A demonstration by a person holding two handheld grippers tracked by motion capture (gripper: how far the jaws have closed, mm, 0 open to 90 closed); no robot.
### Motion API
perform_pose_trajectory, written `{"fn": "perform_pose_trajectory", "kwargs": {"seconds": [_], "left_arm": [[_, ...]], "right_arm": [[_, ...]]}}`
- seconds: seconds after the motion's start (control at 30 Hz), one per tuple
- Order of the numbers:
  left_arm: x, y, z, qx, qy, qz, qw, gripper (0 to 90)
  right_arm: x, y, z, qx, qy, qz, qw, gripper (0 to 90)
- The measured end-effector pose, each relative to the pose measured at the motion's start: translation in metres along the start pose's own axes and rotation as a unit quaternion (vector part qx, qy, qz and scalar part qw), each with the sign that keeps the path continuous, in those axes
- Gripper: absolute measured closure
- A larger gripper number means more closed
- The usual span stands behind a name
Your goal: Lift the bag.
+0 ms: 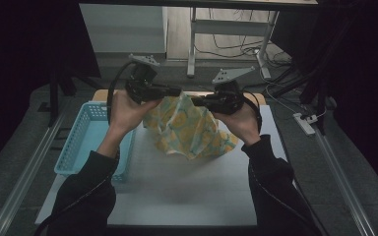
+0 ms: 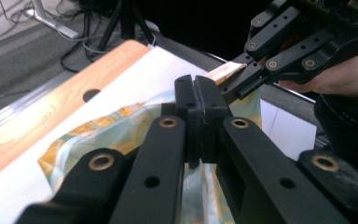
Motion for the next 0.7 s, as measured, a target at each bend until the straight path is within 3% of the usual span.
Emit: {"fn": "perform_pose_trajectory", "kwargs": {"seconds": [0.5,0.7], "left_arm": [[0.006,0.011,0.044,-0.041,-0.003,0.019,0.9990,89.8],[0.014,0.004,0.045,-0.038,-0.001,0.034,0.9987,89.6]], "right_arm": [[-0.011,0.018,0.034,-0.025,0.001,-0.021,0.9995,89.8],[-0.016,0.019,0.038,-0.026,-0.001,-0.032,0.9991,89.8]]}}
Point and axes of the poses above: each handheld gripper's, and its own axes: y roughly backward along the jaws, z roughly out of its top, x roughly to its left, the point moved 10 cm from there along -y, roughly forward along the jaws, and after that the axes turned 1 degree about y, right-handed, at the moved point
